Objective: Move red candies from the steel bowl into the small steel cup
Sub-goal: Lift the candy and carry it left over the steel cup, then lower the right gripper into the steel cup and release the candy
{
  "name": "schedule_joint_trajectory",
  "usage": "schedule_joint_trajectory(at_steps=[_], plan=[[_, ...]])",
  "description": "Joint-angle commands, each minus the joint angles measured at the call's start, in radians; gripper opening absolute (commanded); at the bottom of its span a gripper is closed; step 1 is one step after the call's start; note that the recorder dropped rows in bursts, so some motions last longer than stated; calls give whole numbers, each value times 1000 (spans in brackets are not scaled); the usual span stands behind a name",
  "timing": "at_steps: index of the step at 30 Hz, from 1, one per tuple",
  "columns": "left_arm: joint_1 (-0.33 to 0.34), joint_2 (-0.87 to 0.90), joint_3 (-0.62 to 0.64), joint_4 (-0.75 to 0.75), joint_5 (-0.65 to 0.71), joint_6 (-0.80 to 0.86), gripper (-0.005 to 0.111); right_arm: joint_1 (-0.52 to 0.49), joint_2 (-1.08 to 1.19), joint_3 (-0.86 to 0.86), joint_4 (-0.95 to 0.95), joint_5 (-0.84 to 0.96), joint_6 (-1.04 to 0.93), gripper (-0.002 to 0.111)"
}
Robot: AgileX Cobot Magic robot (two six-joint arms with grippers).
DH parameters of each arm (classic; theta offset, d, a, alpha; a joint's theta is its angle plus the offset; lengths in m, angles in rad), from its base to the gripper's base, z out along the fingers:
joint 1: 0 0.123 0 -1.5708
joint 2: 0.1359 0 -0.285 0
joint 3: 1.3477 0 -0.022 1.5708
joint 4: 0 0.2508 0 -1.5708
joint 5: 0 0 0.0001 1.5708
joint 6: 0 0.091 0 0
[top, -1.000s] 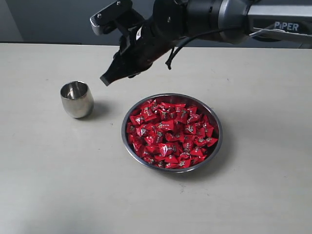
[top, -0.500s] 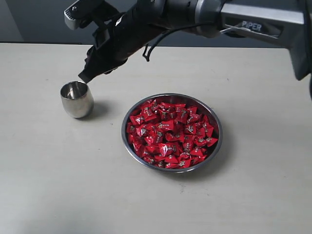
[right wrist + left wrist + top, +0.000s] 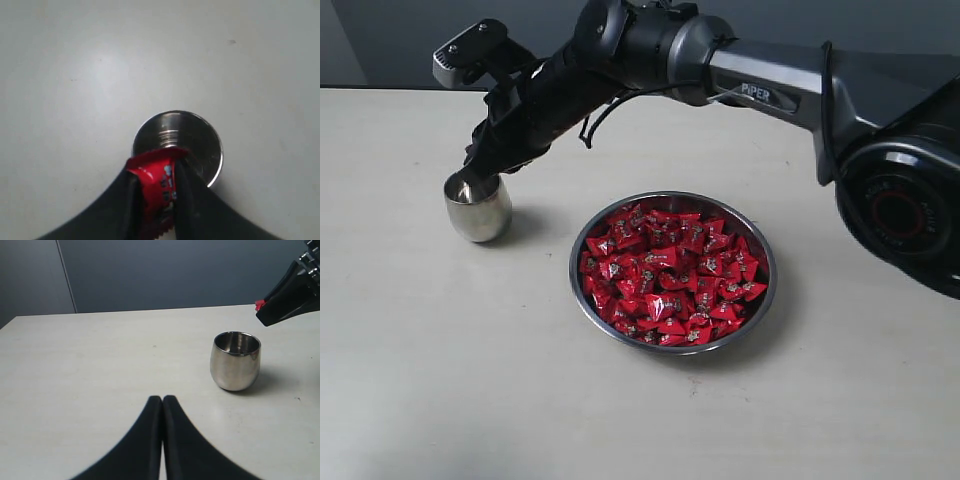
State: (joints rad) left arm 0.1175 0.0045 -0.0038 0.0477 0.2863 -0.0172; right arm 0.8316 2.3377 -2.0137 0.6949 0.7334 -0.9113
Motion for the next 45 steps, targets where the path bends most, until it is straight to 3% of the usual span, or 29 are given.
schedule_joint_trajectory(at_steps=[1, 22, 45], plan=[[1, -4, 4, -2, -2, -2, 0, -5, 39, -49, 50, 23, -44, -1], [1, -4, 4, -2, -2, -2, 0, -3, 100, -65, 276, -54, -273, -1], [1, -4, 4, -2, -2, -2, 0, -3, 150, -65, 320, -143, -338, -1]])
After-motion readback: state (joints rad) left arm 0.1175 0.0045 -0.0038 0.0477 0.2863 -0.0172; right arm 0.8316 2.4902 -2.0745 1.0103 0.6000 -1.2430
